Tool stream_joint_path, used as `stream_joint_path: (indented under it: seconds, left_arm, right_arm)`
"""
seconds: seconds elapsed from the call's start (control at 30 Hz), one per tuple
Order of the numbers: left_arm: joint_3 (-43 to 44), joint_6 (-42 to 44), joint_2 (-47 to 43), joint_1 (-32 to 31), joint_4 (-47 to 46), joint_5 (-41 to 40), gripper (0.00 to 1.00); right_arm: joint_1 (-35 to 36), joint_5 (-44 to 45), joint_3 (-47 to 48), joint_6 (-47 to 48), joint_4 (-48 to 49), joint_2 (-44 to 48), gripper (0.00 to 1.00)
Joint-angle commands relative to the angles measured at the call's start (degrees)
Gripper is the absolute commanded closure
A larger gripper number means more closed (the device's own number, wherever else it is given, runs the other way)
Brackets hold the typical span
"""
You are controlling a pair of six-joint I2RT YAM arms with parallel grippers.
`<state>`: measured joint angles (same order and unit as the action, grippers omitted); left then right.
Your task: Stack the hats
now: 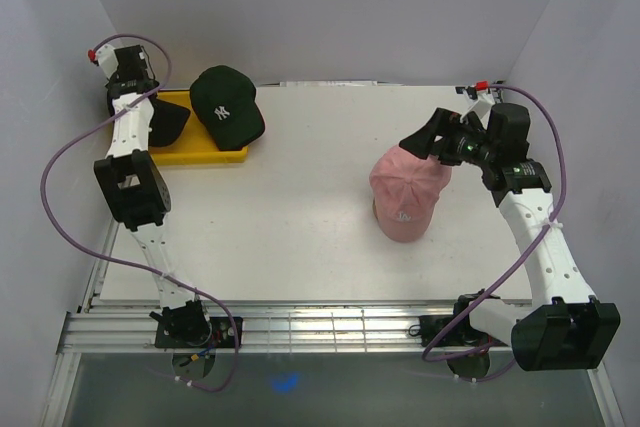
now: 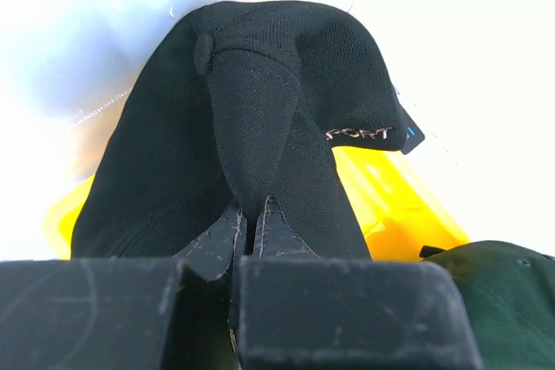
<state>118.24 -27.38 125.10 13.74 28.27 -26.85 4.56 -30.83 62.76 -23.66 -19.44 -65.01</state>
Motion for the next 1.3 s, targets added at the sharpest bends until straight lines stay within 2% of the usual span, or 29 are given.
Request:
stream_joint_path:
  seconds: [0.0,0.33,0.43,0.6,0.7,0.77,0.9,1.03,1.1,1.27]
  left_arm:
    - [1.8,1.2,-6.0,-1.1,-0.1,-2.9,1.00]
    - [6.3,3.1,-13.8,-4.5,0.6,0.4,1.00]
    - [6.4,3.2,-17.8,-5.1,0.6,4.2,1.00]
    - [4.0,3.1,-24.4,-6.8,-0.9,16.4,1.00]
    - [3.0,3.6,-27.4,-11.2,0.2,19.9,1.00]
    - [0.9,3.7,-29.5,-17.6,0.4,19.8,1.00]
    - [-9.4,1.5,-37.0,-27.0,-2.2,19.4,1.00]
    - [-23.5,-3.4,-44.8,-35.9,-8.1,20.8,1.00]
    - [-26.6,-4.3,-47.1,-39.6,-9.5,21.9,1.00]
    - [-33.2,-5.2,-48.2,-55.0,-15.0,17.8,1.00]
  right_arm:
    - [1.2,-0.7,-1.1,-0.6,1.0,-0.6,0.05]
    - [2.5,2.2,0.2,0.1,-1.1,-0.7,0.05]
    - [2.5,3.8,2.4,0.9,-3.0,-0.8,0.05]
    - [2.5,5.6,7.7,1.2,-5.8,-1.2,0.04]
    - [2.4,8.0,10.7,1.2,-8.1,-1.1,0.04]
    - [2.1,8.9,13.2,0.5,-9.1,-0.7,0.04]
    - [1.1,10.0,18.9,-0.3,-12.5,-0.6,0.04]
    - [-0.2,13.8,26.8,-0.8,-16.8,-0.6,0.02]
    - [-1.2,16.0,30.8,-1.2,-18.2,-0.6,0.02]
    - [-1.8,17.4,33.2,-2.7,-19.5,0.0,0.02]
